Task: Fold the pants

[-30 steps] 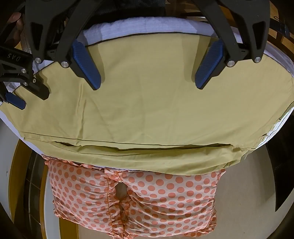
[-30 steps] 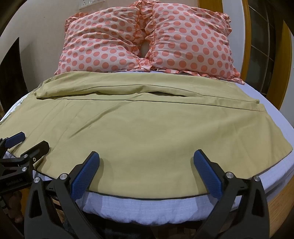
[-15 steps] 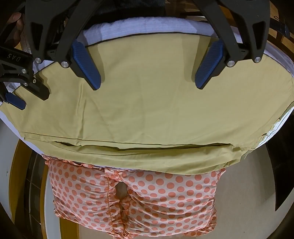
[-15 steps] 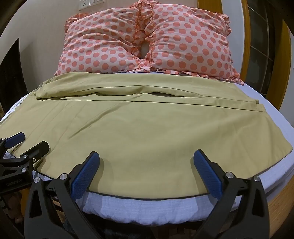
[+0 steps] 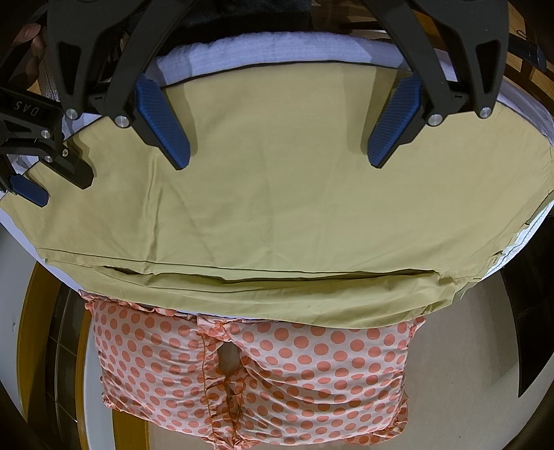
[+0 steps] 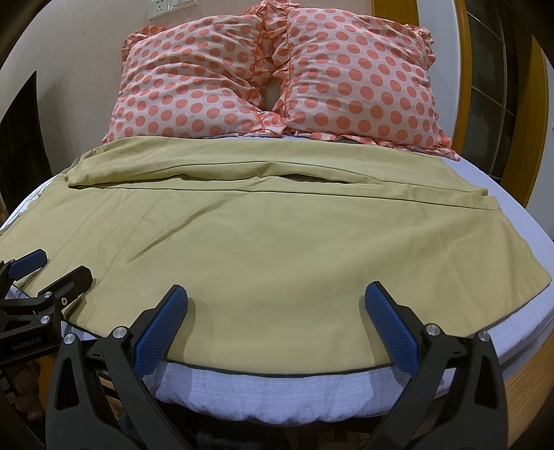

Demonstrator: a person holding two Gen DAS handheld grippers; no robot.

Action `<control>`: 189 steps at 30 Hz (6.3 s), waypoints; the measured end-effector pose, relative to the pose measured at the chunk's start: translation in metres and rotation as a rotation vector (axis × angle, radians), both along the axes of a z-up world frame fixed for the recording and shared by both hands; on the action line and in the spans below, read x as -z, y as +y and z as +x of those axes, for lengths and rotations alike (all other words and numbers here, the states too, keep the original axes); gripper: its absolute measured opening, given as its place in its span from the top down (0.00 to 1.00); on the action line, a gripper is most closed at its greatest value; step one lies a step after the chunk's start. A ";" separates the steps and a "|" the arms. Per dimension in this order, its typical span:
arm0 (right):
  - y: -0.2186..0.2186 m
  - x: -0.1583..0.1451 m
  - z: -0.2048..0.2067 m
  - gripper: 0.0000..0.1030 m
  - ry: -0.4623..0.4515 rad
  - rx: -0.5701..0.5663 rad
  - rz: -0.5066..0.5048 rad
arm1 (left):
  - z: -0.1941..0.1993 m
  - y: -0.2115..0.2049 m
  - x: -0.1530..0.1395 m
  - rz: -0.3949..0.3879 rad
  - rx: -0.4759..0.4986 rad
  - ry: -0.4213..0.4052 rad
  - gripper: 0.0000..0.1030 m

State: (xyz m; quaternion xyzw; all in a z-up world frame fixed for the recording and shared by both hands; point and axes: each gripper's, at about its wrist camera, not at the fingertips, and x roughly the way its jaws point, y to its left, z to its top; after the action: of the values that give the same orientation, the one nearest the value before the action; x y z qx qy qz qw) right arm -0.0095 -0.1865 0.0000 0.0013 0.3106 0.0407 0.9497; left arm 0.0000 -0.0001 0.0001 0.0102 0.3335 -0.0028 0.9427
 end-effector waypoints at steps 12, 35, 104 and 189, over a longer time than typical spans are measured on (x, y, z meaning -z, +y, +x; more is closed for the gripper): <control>0.000 0.000 0.000 0.01 -0.002 0.000 0.000 | 0.000 0.000 0.000 0.000 0.000 -0.002 0.02; 0.000 0.000 0.000 0.01 -0.004 0.000 0.000 | 0.000 0.000 0.000 0.001 0.000 -0.004 0.02; -0.280 -0.044 0.148 0.96 -0.035 0.452 0.699 | 0.029 0.068 -0.075 -0.037 -0.097 -0.187 0.02; -0.247 0.009 -0.014 0.94 -0.148 0.407 0.640 | -0.105 0.185 -0.026 -0.556 -0.111 -0.148 0.42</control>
State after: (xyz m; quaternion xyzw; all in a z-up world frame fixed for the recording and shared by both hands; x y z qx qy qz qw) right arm -0.0234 -0.4332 -0.0094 0.3561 0.2062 -0.0537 0.9099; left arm -0.1046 0.1850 0.0262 -0.2665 0.2502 -0.0418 0.9298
